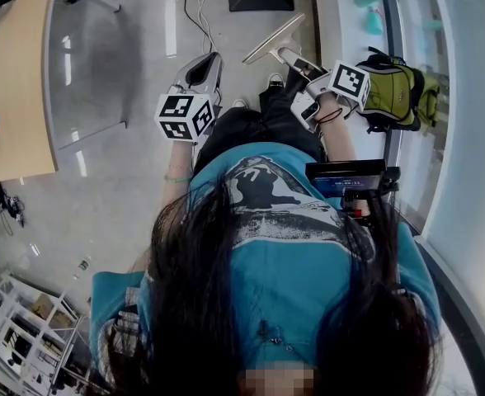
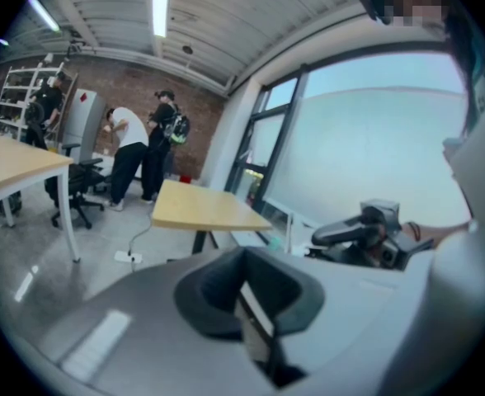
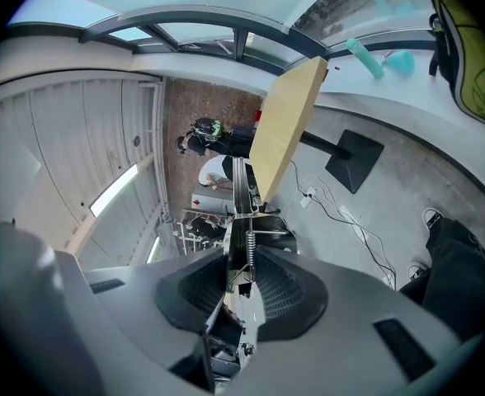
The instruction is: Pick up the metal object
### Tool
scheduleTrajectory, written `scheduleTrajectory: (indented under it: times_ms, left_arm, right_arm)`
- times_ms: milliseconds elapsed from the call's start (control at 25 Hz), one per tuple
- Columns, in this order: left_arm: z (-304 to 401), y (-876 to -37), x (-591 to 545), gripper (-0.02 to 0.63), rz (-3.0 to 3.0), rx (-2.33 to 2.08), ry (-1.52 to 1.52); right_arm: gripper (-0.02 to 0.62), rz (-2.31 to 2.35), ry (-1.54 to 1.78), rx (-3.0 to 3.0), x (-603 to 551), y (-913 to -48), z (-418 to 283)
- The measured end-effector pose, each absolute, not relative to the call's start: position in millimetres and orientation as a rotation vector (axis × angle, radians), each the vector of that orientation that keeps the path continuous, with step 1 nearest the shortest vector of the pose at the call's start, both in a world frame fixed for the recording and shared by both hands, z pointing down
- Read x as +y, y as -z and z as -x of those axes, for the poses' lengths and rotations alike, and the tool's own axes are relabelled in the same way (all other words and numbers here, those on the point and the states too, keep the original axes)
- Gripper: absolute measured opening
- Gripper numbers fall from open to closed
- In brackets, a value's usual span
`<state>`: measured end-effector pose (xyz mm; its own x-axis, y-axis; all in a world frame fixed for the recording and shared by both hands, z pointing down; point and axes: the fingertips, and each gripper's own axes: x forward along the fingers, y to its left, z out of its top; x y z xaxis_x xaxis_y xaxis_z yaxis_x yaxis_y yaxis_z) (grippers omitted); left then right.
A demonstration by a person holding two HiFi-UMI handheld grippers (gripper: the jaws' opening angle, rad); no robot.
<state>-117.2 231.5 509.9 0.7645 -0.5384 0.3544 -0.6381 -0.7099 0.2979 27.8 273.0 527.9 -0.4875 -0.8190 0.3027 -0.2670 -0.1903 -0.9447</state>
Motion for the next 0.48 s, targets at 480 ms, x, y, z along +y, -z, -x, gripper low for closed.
scheduleTrajectory:
  times_ms: [480]
  left_arm:
    - [101,-509,219,0.003,-2.560,-0.852,-0.330]
  right_arm:
    - [0.098,1.278,1.699,1.600,268,-523,-46]
